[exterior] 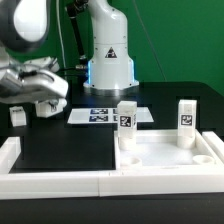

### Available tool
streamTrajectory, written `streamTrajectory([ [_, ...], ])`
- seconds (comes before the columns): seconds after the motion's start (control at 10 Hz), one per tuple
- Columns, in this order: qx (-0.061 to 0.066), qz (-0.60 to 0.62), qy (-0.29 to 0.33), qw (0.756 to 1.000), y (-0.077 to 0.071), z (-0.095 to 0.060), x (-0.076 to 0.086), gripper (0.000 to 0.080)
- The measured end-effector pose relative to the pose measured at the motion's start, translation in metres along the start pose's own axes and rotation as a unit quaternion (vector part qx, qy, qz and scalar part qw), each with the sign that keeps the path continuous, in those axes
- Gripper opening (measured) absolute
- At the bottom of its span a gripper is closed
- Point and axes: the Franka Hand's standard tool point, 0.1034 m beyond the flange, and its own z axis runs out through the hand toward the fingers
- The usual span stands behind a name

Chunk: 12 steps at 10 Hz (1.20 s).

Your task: Assemble square table

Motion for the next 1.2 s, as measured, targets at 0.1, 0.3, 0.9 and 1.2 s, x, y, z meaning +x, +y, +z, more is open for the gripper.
streamTrajectory([
  [0.1, -0.004, -0.015, 0.004, 1.000, -0.012, -0.017, -0.005, 0.0287],
  [0.3, -0.023, -0.050, 0.017, 0.998, -0.039, -0.033, -0.011, 0.0287],
  [0.9, -0.065, -0.101, 0.162, 0.980, -0.098, -0.093, -0.012, 0.0287],
  [1.2, -0.069, -0.108, 0.276, 0.953, -0.129, -0.116, -0.014, 0.0287],
])
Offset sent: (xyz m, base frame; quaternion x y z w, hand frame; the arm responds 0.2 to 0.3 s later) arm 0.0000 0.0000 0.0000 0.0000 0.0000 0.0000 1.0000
